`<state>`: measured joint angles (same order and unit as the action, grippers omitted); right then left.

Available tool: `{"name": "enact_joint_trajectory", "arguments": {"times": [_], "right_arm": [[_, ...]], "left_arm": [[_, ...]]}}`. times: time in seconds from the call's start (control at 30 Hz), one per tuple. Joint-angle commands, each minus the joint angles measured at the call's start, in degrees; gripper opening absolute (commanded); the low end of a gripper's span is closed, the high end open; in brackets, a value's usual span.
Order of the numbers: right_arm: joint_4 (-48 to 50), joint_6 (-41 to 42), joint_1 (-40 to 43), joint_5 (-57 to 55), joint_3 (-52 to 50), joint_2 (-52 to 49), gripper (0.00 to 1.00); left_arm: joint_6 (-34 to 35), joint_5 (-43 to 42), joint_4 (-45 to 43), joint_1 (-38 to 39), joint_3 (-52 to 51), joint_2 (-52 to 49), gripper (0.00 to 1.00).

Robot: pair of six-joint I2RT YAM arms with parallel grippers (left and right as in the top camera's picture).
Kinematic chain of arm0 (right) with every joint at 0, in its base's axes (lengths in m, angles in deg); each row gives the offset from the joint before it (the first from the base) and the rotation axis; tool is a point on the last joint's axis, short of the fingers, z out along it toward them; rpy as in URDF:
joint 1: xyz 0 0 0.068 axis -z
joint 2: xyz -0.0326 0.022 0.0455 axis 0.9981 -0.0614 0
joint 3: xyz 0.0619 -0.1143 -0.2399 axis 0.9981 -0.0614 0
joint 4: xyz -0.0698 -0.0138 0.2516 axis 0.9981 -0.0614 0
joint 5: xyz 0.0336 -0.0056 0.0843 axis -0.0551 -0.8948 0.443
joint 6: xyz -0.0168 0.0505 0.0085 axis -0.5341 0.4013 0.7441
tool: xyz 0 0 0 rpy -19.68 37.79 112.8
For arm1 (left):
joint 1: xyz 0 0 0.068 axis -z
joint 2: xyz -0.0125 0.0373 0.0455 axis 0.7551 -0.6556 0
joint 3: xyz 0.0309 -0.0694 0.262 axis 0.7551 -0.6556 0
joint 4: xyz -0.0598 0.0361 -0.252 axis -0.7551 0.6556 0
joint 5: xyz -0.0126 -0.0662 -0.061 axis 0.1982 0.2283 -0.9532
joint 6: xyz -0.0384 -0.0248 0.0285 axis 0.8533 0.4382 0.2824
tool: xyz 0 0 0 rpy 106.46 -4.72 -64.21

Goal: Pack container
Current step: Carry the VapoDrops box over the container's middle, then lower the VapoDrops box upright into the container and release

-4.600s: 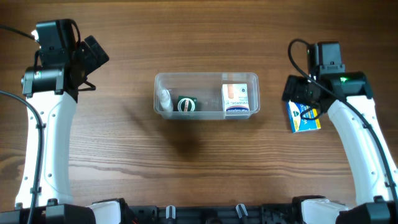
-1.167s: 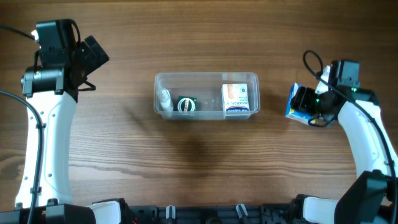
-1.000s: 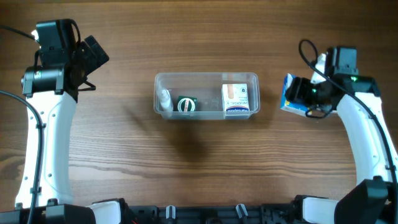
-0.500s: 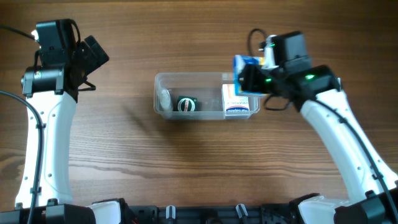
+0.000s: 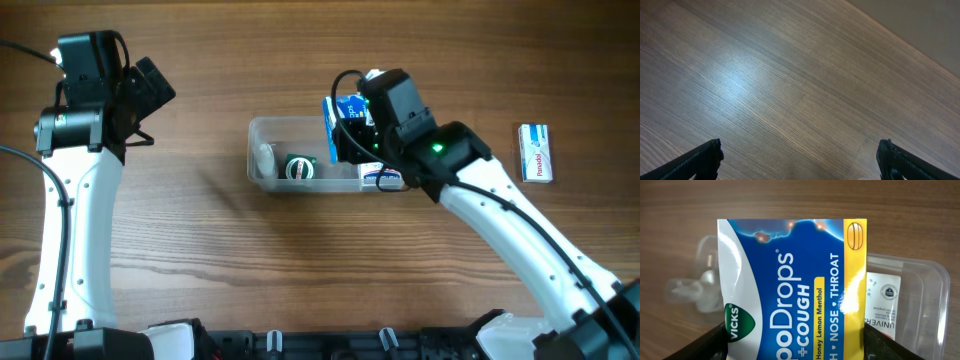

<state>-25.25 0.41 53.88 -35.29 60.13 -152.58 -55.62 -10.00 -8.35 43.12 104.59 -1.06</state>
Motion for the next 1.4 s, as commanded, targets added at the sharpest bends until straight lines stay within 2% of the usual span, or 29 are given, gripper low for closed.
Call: {"name": "enact_joint_trajectory", "arguments": {"times": [0.0, 0.47, 1.37], "right_arm": [[0.26, 2.95, -0.24, -1.77, 1.33, -3.48, 0.75], [0.66, 10.78, -3.89, -1.92, 1.33, -8.02, 0.73], [0.72, 10.78, -4.35, -5.79, 1.25, -13.00, 0.73]], "left_arm": [[-0.31, 0.72, 0.04, -0.22, 0.61, 0.13, 1.00], [-0.31, 0.72, 0.04, -0.22, 0.61, 0.13, 1.00], [-0.31, 0.72, 0.04, -0.22, 0.59, 0.13, 1.00]]}}
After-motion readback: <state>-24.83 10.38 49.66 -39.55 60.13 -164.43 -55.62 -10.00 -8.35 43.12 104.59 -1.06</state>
